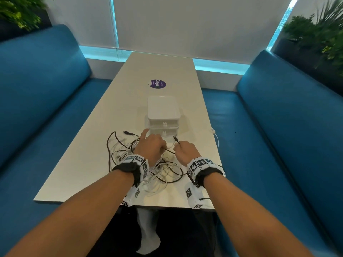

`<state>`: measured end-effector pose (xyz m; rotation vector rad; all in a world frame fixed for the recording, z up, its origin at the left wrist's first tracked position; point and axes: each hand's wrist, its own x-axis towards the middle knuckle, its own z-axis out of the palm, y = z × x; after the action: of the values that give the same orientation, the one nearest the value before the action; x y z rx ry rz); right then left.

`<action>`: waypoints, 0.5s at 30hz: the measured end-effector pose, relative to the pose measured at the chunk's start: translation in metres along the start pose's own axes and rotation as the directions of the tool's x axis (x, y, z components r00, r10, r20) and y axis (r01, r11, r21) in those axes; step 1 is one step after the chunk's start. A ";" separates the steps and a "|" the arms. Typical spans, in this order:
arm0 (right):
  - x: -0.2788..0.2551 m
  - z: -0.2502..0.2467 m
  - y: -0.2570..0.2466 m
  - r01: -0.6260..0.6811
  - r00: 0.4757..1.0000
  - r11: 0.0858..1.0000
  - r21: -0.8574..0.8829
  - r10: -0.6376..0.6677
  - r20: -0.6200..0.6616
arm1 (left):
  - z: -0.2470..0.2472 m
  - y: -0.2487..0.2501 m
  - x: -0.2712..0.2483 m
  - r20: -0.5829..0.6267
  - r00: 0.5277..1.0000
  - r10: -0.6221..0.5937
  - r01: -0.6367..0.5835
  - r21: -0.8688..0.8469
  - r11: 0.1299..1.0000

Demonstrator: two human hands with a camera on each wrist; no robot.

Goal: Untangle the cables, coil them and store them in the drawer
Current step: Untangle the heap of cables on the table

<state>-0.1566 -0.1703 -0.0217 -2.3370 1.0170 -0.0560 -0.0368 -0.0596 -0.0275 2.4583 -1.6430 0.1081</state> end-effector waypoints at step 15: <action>0.003 -0.025 0.016 -0.023 0.994 0.979 -0.204 0.001 -0.106 | -0.001 -0.009 -0.022 0.134 0.990 0.053 -0.079 0.197 0.977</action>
<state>-0.1718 -0.1933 -0.0097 -2.5367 1.1353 -0.0733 -0.0364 -0.0365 -0.0314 2.6079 -1.8522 0.1357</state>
